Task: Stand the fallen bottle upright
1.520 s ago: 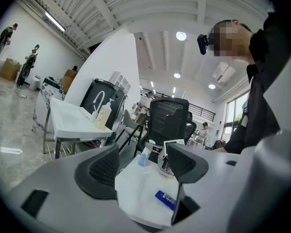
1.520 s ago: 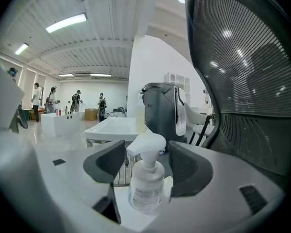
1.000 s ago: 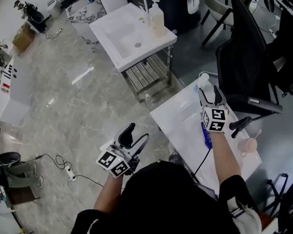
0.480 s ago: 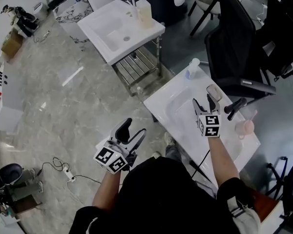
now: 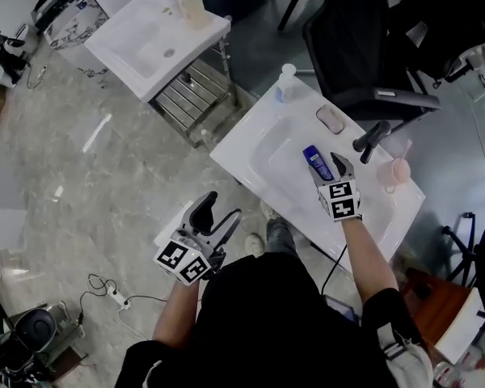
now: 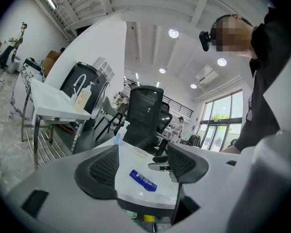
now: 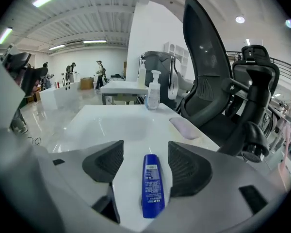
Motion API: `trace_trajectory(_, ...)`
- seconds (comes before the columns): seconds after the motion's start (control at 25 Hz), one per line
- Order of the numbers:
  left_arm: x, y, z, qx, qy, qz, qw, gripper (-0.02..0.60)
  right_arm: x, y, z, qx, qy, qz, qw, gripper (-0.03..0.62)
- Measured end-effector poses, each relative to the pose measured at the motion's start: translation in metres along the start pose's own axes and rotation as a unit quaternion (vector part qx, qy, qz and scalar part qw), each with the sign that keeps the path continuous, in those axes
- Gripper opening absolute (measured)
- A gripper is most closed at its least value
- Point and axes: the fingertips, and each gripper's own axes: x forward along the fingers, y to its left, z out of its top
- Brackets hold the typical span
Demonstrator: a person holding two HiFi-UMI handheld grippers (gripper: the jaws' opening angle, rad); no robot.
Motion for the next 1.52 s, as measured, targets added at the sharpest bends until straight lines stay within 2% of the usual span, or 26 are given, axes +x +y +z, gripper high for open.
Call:
trace_trajectory(0.28,0.029,-0.005,-0.016,-0.014,0.020,-0.023,0.9994,0.328,0.001,-0.014,-0.041,0.014,0.066,0.014,0.998,0.295)
trace_trajectory(0.48,0.044,-0.002,-0.016,-0.018,0.029,-0.026,0.9991,0.328,0.017,-0.010,-0.060,0.016,0.111,0.046,0.993,0.295)
trace_trajectory(0.88,0.054,0.015,-0.022,-0.034,0.045,0.008,0.9984,0.328,0.058,-0.001,-0.102,0.002,0.199,0.082,0.976,0.296)
trace_trajectory(1.0,0.057,0.021,-0.025,-0.040,0.050,0.017,0.9978,0.328,0.068,0.001,-0.112,-0.017,0.225,0.085,0.971,0.301)
trace_trajectory(1.08,0.059,0.024,-0.026,-0.045,0.053,0.022,0.9974,0.328,0.074,0.001,-0.118,-0.007,0.240,0.089,0.967,0.305)
trace_trajectory(1.2,0.062,0.025,-0.029,-0.051,0.059,0.024,0.9967,0.328,0.082,0.001,-0.123,0.009,0.251,0.089,0.964,0.310)
trace_trajectory(1.52,0.068,0.035,-0.031,-0.056,0.061,0.036,0.9959,0.328,0.098,0.006,-0.128,-0.011,0.276,0.100,0.956,0.311)
